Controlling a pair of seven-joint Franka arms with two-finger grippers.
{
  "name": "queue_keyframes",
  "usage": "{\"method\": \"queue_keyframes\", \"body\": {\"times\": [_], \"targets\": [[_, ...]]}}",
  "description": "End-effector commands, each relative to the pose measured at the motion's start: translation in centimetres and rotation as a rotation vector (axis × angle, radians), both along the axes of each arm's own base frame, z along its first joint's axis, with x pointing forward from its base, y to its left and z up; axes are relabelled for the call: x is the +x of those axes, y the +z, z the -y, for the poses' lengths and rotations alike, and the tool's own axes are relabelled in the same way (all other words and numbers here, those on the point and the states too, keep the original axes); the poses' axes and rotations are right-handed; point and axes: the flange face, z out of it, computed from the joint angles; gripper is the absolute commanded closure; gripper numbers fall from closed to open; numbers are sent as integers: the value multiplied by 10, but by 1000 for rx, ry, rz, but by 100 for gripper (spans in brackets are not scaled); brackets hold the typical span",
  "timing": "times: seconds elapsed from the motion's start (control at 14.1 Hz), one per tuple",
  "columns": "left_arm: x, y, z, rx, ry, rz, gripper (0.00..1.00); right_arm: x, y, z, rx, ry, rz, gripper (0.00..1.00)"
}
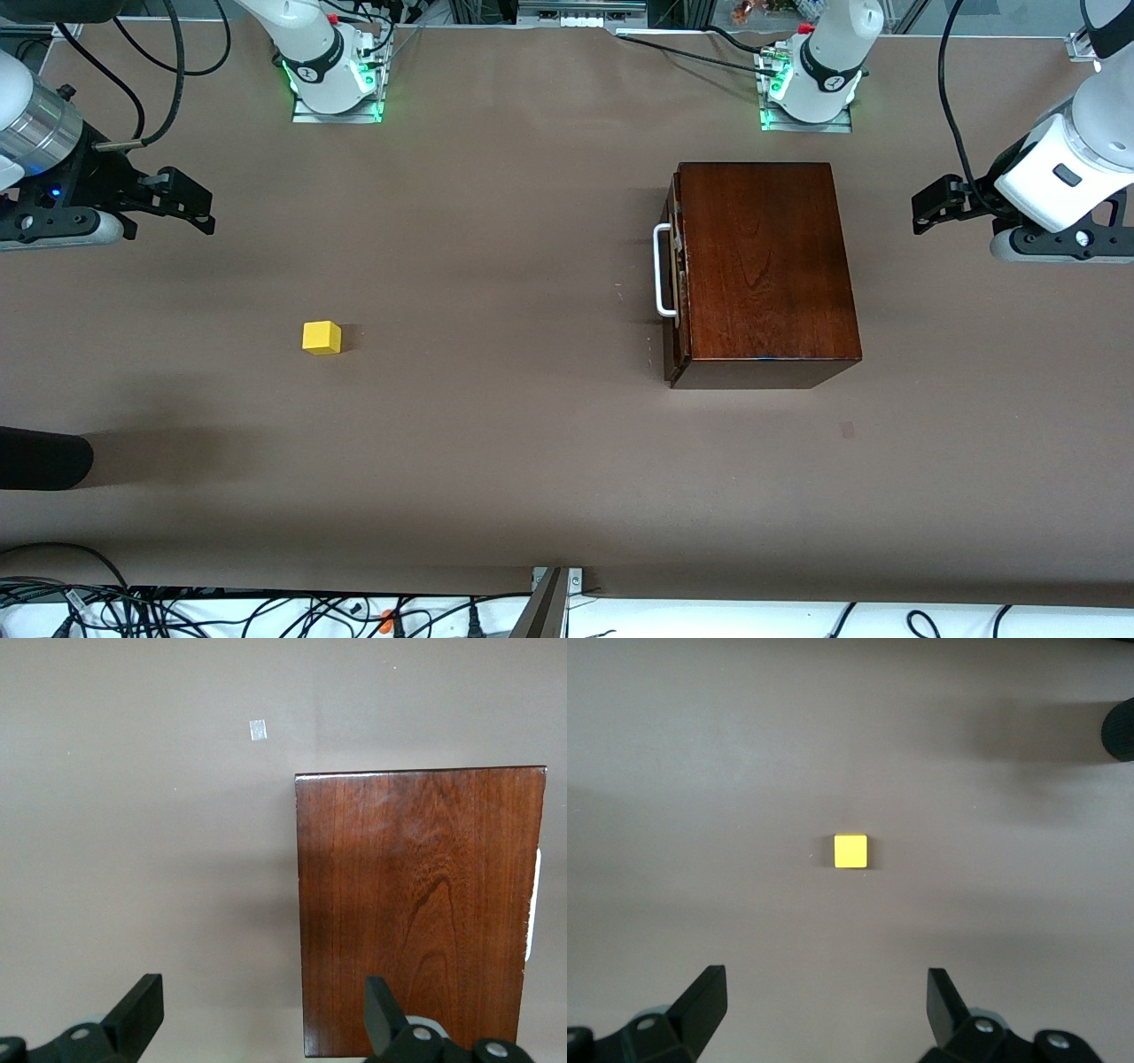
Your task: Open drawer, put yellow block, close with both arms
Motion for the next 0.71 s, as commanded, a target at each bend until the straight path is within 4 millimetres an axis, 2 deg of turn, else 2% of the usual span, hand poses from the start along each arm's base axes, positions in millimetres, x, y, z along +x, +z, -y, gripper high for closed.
{"method": "queue_keyframes", "body": {"times": [0.0, 0.5, 0.64], "targets": [[0, 7, 2, -43, 0, -2, 0, 3, 6, 3, 19, 0, 3, 0], [0, 2, -10, -38, 18, -23, 0, 2, 6, 3, 19, 0, 5, 0], [-8, 1, 0, -40, 13, -77, 0, 3, 6, 3, 19, 0, 3, 0]]}}
